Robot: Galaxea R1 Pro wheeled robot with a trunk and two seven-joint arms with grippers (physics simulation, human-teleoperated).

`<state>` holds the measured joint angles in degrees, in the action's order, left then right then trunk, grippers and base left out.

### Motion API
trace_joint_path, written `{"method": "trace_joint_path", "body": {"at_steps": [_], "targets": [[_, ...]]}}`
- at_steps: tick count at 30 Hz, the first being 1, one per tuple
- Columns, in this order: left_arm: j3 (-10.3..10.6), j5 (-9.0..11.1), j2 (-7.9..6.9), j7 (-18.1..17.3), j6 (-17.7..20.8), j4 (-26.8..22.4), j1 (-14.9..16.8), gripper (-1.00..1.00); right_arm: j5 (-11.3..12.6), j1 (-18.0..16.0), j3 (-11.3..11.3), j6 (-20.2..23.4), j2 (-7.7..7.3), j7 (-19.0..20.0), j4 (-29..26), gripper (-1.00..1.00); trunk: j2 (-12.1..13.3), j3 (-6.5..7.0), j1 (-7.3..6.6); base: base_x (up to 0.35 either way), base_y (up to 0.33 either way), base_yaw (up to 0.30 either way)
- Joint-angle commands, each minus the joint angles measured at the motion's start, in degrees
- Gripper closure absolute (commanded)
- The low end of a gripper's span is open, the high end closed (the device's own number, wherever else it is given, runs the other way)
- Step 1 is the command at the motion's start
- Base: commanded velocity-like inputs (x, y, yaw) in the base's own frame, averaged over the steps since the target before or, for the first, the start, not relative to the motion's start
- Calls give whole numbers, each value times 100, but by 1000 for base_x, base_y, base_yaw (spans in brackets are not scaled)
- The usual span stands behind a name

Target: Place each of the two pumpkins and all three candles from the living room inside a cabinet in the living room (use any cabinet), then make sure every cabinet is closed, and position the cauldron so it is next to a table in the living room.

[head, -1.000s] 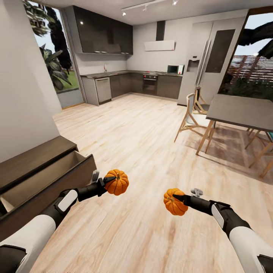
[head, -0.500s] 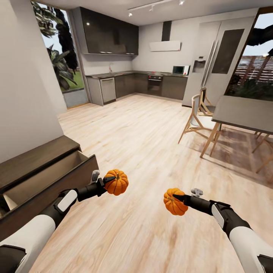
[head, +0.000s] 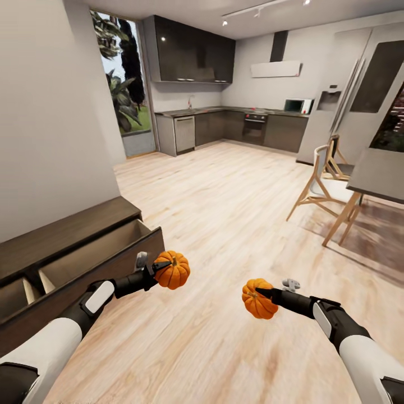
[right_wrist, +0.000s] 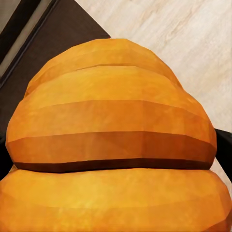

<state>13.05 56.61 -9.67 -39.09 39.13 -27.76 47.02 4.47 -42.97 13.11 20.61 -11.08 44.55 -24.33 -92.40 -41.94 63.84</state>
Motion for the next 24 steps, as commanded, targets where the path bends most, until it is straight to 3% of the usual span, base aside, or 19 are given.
{"method": "trace_joint_path", "body": {"at_steps": [1, 11, 24], "targets": [[-4, 17, 0, -2, 7, 0, 0, 100, 13, -1, 2, 4, 0, -4, -2, 100, 0, 1, 0, 159, -57, 284], [-4, 17, 0, 7, 7, 7, 0, 100, 4, 0, 1, -131, 51, -8, 6, 100, 0, 2, 0, 178, -10, 286], [-4, 17, 0, 7, 7, 8, 0, 100, -19, 2, 7, -268, 102, -12, 7, 100, 0, 2, 0, 16, 0, 286]]}}
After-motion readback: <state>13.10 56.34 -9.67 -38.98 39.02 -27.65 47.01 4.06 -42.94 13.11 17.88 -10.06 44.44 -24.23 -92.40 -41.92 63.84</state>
